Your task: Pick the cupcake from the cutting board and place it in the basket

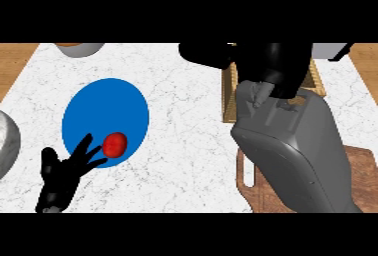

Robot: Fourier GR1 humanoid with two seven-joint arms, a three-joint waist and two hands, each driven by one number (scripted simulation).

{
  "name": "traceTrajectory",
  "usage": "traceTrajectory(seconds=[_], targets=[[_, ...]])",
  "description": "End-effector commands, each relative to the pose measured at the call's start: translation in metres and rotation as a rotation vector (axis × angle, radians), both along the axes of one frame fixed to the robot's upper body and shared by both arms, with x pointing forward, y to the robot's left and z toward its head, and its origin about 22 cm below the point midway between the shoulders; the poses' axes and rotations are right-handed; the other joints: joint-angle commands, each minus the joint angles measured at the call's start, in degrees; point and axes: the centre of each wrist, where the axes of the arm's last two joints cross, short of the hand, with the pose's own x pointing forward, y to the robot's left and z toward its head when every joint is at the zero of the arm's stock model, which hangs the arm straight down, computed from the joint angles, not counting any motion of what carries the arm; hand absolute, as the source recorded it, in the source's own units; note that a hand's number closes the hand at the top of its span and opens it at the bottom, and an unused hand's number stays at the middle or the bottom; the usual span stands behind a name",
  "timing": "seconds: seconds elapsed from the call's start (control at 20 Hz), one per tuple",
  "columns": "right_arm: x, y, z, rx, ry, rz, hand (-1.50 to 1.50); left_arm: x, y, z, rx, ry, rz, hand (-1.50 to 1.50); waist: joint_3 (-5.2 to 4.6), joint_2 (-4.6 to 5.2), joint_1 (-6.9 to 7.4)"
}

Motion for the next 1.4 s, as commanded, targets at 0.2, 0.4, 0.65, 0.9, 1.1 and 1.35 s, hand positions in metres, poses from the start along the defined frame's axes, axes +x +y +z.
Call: traceTrajectory(seconds=[0.2, 0.4, 0.65, 0.9, 1.1, 1.35], targets=[[0.047, -0.021, 0.007, -0.002, 0.123, -0.067, 1.50, -0.020, 0.005, -0.022, 0.003, 0.095, 0.026, 0.00, -0.54, 0.45, -0.05], [0.071, -0.037, -0.019, 0.047, 0.114, -0.082, 1.50, -0.007, -0.002, -0.025, 0.016, 0.087, -0.002, 0.00, -0.55, 0.68, -0.14], [0.072, -0.063, -0.055, 0.239, 0.120, -0.061, 1.50, -0.006, -0.005, -0.014, 0.002, 0.083, 0.007, 0.00, -0.47, 0.55, -0.46], [0.081, -0.082, -0.085, 0.264, 0.117, -0.061, 1.50, -0.019, -0.003, -0.017, -0.009, 0.094, -0.002, 0.00, -0.48, 0.45, -0.27], [0.100, -0.086, -0.102, 0.254, 0.102, -0.069, 1.50, -0.015, -0.011, -0.021, -0.006, 0.087, -0.004, 0.00, -0.50, 0.63, 0.10], [0.102, -0.118, -0.124, 0.014, 0.245, -0.233, 1.50, -0.031, 0.005, -0.027, 0.004, 0.094, 0.022, 0.00, -0.54, 0.36, -0.40]])
